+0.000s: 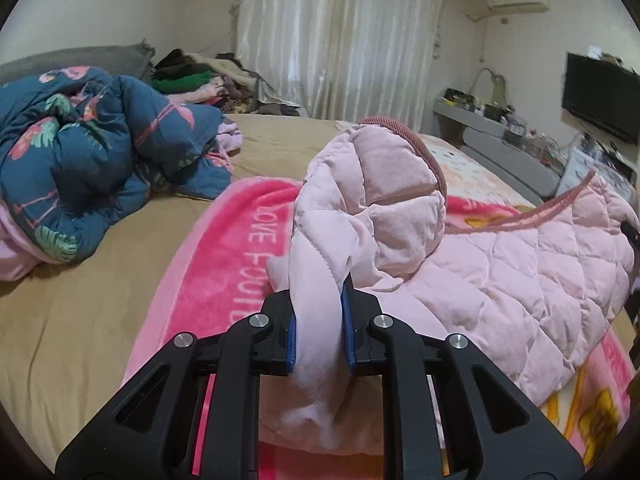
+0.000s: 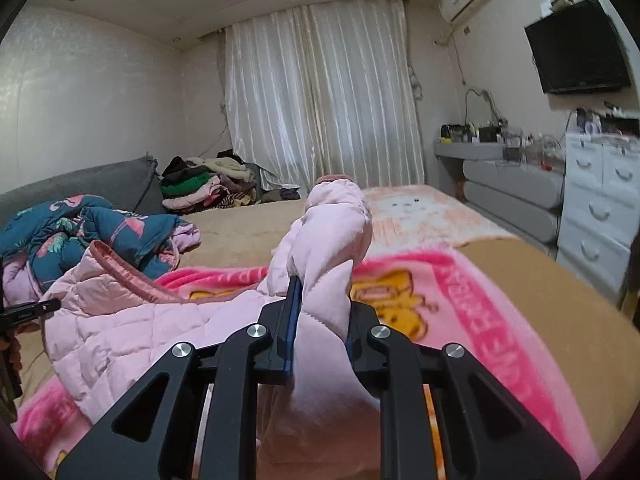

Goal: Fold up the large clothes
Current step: 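Lift the jacket with both tools and fold it over itself, then open both tools and press the folded jacket flat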

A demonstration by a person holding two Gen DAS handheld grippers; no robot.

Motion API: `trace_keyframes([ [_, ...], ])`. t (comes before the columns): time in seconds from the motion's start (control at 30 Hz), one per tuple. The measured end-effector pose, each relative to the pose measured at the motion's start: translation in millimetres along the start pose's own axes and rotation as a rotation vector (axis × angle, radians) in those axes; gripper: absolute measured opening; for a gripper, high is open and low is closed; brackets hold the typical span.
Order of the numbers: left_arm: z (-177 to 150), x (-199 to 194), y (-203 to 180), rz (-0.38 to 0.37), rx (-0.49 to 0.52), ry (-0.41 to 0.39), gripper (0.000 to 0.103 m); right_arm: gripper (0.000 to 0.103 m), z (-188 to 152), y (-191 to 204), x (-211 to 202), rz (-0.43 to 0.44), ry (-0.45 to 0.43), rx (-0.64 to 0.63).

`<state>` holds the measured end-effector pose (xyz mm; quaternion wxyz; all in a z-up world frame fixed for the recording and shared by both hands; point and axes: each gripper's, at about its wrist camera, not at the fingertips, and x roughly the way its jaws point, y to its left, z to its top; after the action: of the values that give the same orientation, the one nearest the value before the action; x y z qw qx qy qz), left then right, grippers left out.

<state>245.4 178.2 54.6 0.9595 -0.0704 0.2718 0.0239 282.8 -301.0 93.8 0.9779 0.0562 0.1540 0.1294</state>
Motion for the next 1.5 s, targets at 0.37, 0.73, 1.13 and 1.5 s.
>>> trace_keyframes([
  [0.37, 11.5, 39.4, 0.6, 0.091, -0.038, 0.011, 0.01, 0.015, 7.0, -9.7, 73.9, -0.096, 0.057, -0.003],
  [0.73, -2.0, 80.7, 7.3, 0.161, -0.055, 0.085, 0.01, 0.015, -30.1, -20.6, 128.6, -0.192, 0.172, 0.005],
  [1.13, -10.7, 104.5, 7.5, 0.184, -0.049, 0.118, 0.014, 0.018, -78.4, -37.6, 170.4, -0.275, 0.347, 0.028],
  [1.5, -11.6, 104.8, 12.8, 0.192, -0.065, 0.12, 0.022, 0.068, -70.6, -26.1, 106.4, -0.234, 0.273, 0.064],
])
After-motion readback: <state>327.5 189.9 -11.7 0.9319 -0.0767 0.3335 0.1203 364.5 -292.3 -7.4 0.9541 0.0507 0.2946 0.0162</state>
